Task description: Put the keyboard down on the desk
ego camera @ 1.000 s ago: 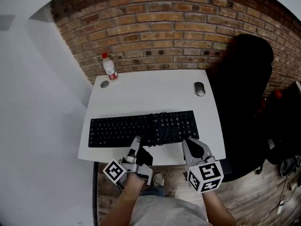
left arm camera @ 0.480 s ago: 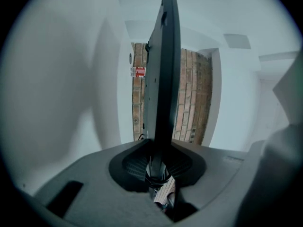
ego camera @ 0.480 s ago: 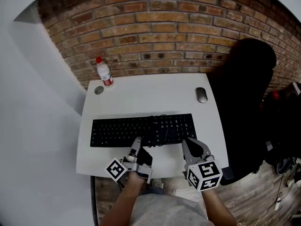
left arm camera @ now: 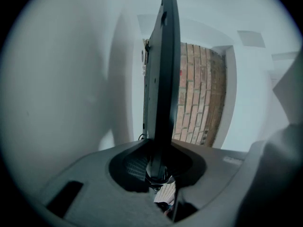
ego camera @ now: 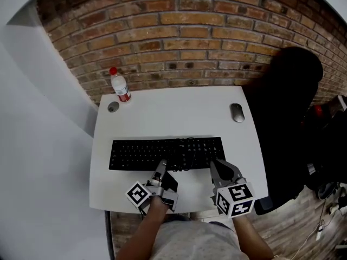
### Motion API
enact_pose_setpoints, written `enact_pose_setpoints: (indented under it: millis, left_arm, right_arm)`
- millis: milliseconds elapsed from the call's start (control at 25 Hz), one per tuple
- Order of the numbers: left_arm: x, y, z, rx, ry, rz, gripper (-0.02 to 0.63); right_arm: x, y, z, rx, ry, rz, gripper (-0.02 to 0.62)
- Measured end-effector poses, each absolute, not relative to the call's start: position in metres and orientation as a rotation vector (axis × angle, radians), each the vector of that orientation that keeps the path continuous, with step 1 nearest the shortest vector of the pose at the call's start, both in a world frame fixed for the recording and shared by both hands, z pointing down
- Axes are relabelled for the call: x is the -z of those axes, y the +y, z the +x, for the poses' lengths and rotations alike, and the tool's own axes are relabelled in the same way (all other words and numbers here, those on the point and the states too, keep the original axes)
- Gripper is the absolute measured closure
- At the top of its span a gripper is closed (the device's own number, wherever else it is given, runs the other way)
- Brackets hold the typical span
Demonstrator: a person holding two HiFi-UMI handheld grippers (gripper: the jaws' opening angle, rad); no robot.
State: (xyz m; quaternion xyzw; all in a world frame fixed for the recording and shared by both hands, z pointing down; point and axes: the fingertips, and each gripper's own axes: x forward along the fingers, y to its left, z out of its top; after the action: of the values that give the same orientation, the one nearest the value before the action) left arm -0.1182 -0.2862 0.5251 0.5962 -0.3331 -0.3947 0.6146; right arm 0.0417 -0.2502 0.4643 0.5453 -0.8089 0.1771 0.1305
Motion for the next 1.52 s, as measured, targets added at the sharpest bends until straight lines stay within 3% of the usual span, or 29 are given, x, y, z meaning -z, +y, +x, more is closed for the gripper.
enact_pose_setpoints:
  millis: [1240, 1520]
  left_arm:
    - [-0.571, -0.298, -0.128, 0.767, -0.913, 1.226, 0.528]
    - [-0.574, -0.296, -0.128, 0.731, -0.954, 1.202, 0.474]
  right_arm:
    - [-0.481, -0.266, 0.027, -0.577, -2.297, 1.558, 0.588]
    - [-0.484, -0.261, 0.023, -0.585, -2.305, 1.527, 0.588]
